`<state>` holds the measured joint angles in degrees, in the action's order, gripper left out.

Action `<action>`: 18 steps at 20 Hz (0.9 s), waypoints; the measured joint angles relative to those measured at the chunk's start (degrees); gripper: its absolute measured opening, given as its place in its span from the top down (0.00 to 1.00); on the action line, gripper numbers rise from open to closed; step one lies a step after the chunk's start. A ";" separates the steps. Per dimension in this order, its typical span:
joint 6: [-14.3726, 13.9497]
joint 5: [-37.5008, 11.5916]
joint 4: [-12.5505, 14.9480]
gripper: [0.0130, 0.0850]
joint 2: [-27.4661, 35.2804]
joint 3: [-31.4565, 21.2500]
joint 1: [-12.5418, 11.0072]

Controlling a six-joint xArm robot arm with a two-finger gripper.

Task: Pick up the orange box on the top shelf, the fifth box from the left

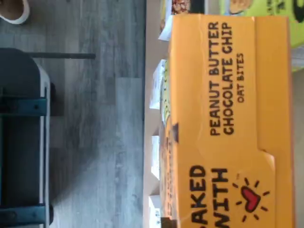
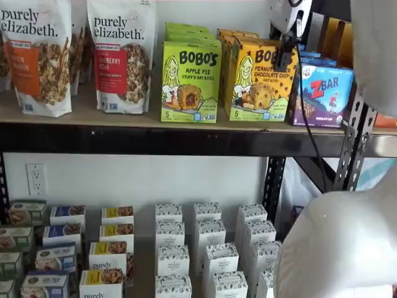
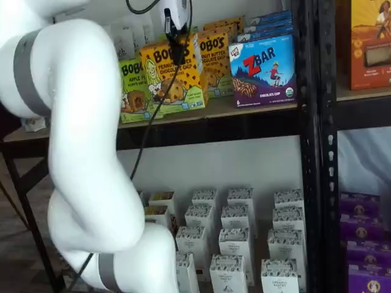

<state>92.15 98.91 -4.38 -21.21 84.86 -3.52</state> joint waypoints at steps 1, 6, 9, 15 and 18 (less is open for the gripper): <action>-0.07 0.56 0.23 0.94 -0.63 -0.30 0.11; -0.37 3.53 1.64 0.94 -3.76 -1.91 0.73; -0.34 4.85 1.88 0.94 -5.64 -3.04 0.74; -0.09 6.86 2.93 0.94 -9.80 -6.06 0.78; 0.06 7.28 3.39 0.94 -12.04 -7.99 0.80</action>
<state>92.21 106.19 -0.98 -33.26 76.87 -2.72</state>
